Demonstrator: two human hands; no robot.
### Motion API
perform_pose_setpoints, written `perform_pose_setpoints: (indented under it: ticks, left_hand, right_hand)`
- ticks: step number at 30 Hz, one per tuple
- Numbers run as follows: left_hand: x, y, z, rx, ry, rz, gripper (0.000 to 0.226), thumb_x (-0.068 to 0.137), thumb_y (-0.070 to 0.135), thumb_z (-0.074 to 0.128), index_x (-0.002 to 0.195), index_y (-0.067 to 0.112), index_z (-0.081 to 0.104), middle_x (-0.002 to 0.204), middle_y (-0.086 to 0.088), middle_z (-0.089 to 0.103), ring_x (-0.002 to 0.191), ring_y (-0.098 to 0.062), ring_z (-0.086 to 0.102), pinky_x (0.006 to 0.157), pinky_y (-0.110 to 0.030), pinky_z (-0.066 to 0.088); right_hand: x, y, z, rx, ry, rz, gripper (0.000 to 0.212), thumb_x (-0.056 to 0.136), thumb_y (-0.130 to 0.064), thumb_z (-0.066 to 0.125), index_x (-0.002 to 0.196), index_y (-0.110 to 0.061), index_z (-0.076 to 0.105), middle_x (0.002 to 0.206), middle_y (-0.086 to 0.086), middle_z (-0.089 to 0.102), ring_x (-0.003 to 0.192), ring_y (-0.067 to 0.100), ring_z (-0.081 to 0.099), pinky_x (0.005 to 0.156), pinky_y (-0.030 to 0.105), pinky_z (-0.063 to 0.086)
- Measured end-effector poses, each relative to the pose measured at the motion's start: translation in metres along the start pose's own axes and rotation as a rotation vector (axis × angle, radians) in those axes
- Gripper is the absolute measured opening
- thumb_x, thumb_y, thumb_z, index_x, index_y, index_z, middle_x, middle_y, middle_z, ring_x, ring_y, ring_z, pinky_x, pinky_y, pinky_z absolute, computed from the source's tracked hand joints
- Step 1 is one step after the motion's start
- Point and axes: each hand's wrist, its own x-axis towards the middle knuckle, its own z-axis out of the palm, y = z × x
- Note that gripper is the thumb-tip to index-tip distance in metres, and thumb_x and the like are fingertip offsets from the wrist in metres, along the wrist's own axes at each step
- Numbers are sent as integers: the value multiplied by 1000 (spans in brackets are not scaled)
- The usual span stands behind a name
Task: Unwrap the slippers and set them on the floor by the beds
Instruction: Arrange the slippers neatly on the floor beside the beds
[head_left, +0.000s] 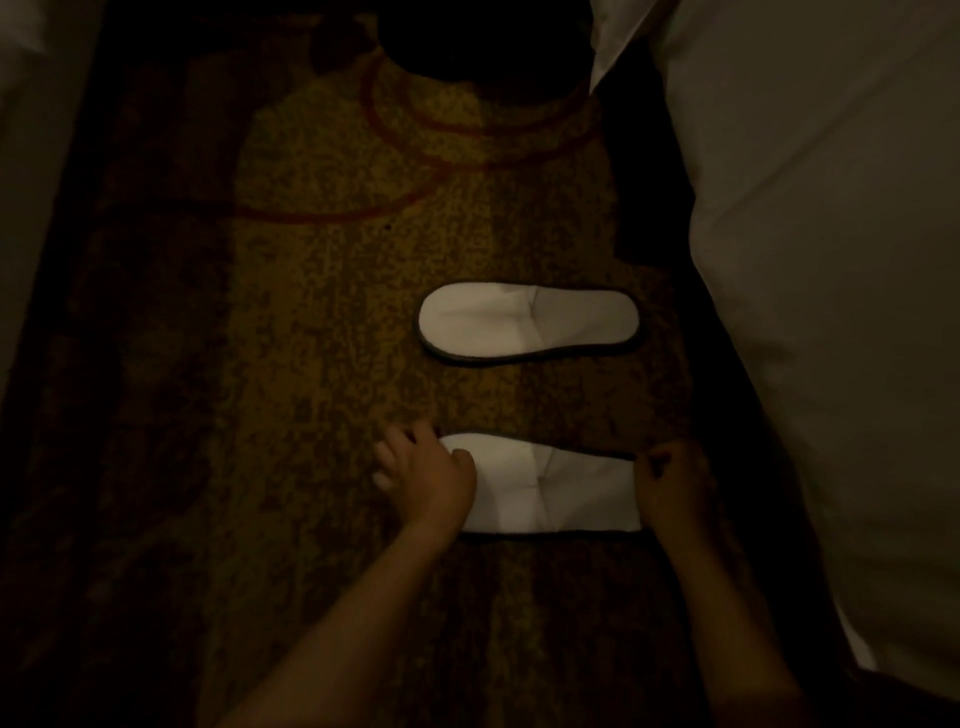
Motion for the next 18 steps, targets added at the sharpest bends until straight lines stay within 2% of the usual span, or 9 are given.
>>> perform_pose_setpoints:
  ticks: [5, 15, 18]
  left_hand:
    - [-5, -2, -2, 15, -33, -22, 43, 86, 25, 51, 127, 14, 44, 137, -13, 35, 127, -32, 29, 104, -46, 28]
    - [-10, -4, 3, 47, -55, -44, 41, 86, 24, 51, 125, 14, 42, 135, -13, 35, 126, -30, 29, 102, -48, 29]
    - [-12, -3, -13, 101, -96, -21, 42, 88, 26, 47, 127, 12, 41, 137, -14, 34, 128, -32, 28, 104, -49, 27]
  right_hand:
    - [-6, -3, 3, 8, -25, -31, 31, 91, -14, 55, 116, 3, 54, 135, 27, 40, 126, 38, 38, 107, 41, 35]
    - [-8, 1, 9, -22, 36, -68, 30, 91, -14, 55, 116, 3, 54, 135, 27, 40, 129, 37, 34, 109, 42, 30]
    - [-15, -8, 2, -50, -24, -51, 41, 92, -17, 53, 127, 3, 47, 142, 26, 33, 134, 37, 28, 112, 41, 24]
